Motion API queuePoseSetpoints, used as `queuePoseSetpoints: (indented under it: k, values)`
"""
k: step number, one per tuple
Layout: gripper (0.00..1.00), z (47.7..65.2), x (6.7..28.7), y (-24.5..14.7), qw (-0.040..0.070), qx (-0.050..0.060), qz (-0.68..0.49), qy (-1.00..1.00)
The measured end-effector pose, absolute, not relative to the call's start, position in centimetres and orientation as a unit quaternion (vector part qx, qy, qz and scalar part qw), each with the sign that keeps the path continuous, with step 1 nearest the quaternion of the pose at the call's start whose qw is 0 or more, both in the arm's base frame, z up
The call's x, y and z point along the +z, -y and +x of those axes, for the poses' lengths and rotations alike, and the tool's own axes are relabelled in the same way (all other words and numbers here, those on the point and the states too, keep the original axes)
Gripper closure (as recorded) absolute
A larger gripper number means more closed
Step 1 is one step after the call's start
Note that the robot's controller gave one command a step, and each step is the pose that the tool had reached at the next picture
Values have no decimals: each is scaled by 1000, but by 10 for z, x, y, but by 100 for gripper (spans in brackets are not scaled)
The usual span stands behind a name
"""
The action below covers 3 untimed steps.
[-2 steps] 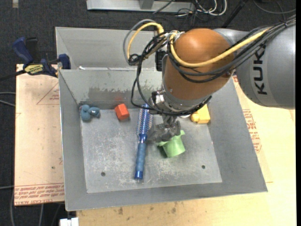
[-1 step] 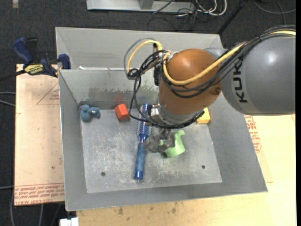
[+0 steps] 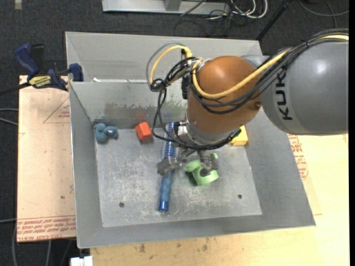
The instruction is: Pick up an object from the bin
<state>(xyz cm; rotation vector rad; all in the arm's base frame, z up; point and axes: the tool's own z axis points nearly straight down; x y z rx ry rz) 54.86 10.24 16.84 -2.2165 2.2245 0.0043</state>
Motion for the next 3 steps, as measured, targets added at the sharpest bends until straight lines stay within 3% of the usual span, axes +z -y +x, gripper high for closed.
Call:
queuePoseSetpoints:
  k: [1,2,3]
  values:
    - [0,573,80,-98,-1,3,-745,-667]
    - [100,574,84,-98,1,2,-745,-667]
    - [100,585,285,-112,5,-2,-748,-663]
